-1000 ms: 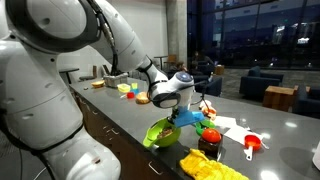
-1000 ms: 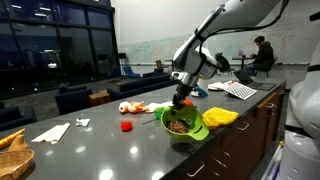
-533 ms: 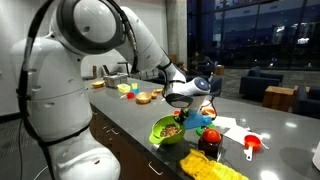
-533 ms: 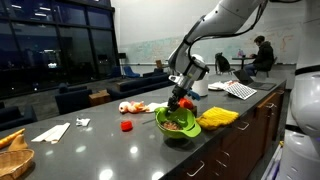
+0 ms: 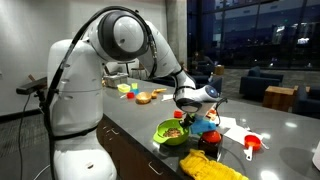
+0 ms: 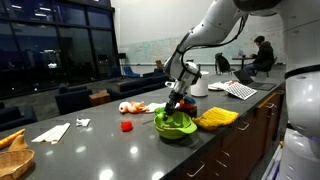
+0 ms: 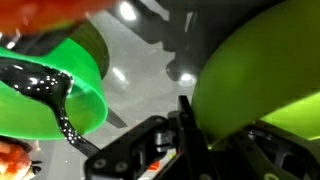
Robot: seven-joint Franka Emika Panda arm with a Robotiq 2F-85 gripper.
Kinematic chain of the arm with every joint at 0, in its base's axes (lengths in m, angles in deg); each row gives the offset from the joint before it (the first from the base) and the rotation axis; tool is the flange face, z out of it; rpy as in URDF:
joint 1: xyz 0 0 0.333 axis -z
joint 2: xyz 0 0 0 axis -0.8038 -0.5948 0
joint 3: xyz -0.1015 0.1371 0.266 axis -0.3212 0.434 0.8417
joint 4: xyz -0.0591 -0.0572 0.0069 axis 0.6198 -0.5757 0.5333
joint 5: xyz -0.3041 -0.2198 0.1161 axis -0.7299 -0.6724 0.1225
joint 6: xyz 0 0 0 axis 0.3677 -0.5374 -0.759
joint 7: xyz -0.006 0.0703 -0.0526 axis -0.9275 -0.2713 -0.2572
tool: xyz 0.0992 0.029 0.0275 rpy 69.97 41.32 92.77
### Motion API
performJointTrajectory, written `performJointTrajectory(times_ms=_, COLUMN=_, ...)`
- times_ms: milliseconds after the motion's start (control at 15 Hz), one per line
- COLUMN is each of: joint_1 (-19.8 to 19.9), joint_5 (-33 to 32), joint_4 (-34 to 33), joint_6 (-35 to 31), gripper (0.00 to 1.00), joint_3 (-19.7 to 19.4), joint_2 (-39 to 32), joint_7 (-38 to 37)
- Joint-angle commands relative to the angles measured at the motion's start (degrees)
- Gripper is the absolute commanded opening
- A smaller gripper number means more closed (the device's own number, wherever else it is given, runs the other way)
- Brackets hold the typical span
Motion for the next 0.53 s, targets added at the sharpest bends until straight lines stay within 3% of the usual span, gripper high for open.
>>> performJointTrajectory(times_ms=0, joint_1=1.93, joint_5=-1.75, joint_4=-2.8, joint_6=1.69, gripper=0.43, joint_3=2.22, joint_2=-1.5, joint_7=-1.08)
performJointTrajectory(times_ms=267, joint_1=1.21, joint_5=-7.5, joint_4=-3.92, joint_6=1.55, gripper=0.69, joint_3=3.51, joint_2=-1.24, joint_7=-4.44)
performJointTrajectory(times_ms=467, joint_1=0.12, joint_5=-16.32, joint_4=-4.49, joint_6=1.26, gripper=0.89, joint_3=4.58, joint_2=-0.07, joint_7=-11.11)
